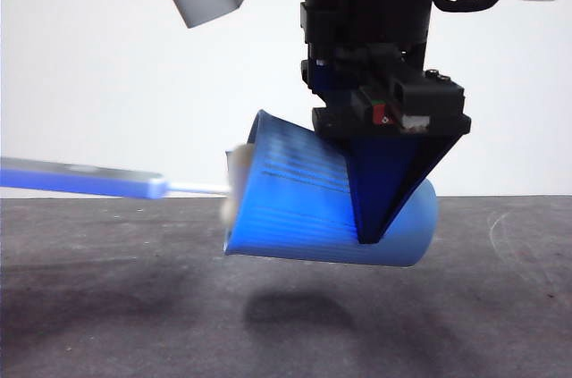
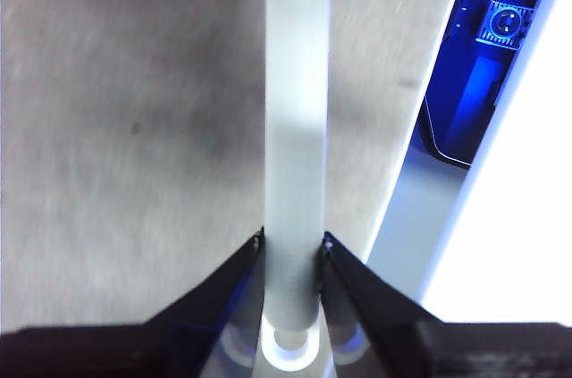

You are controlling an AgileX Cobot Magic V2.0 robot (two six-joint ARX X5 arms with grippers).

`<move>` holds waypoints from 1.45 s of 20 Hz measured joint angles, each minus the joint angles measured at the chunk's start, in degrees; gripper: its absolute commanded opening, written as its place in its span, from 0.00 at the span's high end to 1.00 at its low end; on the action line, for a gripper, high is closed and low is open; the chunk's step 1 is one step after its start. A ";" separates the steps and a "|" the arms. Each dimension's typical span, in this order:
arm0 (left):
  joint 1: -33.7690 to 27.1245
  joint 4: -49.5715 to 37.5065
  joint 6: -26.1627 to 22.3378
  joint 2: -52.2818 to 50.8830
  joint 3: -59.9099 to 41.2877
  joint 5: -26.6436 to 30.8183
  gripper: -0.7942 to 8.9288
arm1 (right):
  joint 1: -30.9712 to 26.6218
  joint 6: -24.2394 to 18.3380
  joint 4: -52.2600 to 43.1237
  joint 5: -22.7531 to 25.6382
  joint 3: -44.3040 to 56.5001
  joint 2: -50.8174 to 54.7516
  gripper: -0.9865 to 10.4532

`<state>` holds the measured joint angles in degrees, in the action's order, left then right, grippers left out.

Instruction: Pick up the cup brush,pick up the cup,insert the brush into the cup,clean the cup,put the cup brush back,put the cup back to the fixed position on the table

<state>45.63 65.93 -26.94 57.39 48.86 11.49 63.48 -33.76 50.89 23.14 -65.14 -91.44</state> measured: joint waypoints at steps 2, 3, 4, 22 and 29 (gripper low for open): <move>-1.64 2.69 0.00 -3.08 0.00 0.00 0.93 | 0.00 0.13 -0.04 0.04 -0.02 0.00 0.93; -2.54 4.02 0.00 -4.87 0.00 0.00 0.93 | -0.02 0.15 -0.04 0.07 -0.02 0.00 0.93; -3.19 5.09 0.00 -6.38 0.00 0.00 0.93 | -0.02 0.28 -0.07 0.07 -0.02 0.00 0.93; -5.55 10.03 17.68 -22.75 0.00 0.81 0.93 | -2.45 14.95 -6.78 0.87 -0.11 10.14 0.93; -5.70 -0.96 40.26 -24.72 0.00 1.86 0.93 | -3.15 27.23 -16.55 8.28 -0.11 24.61 0.93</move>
<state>39.92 64.97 13.32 32.67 48.86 13.34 60.34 -6.52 34.35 31.42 -65.25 -66.83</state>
